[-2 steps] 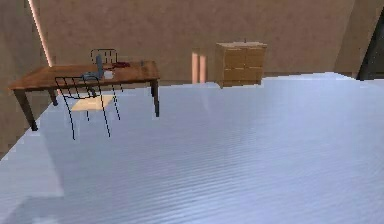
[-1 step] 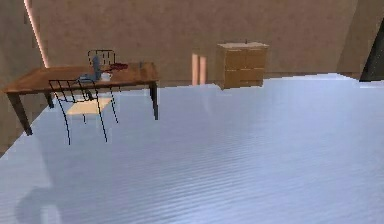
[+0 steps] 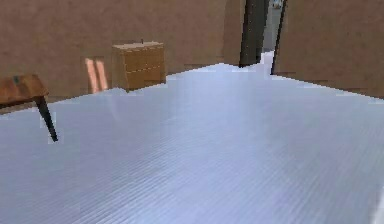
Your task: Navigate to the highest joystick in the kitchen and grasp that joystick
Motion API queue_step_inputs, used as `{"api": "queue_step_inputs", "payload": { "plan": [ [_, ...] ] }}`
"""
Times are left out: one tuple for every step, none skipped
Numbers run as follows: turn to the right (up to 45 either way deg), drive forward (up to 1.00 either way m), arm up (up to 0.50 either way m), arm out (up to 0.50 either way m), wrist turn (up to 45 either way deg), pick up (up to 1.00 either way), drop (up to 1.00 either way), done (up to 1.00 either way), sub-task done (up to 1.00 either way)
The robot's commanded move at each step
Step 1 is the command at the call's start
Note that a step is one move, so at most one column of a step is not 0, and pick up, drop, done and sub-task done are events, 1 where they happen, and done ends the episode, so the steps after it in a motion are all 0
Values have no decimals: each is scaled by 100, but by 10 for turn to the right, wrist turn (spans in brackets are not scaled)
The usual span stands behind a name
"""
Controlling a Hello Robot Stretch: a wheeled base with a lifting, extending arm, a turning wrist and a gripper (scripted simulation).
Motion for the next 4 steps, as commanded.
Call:
{"api": "queue_step_inputs", "payload": {
  "plan": [
    [0,50,0,0,0,0,0,0,0],
    [150,0,0,0,0,0,0,0,0],
    [0,100,0,0,0,0,0,0,0],
    [0,100,0,0,0,0,0,0,0]
  ]
}}
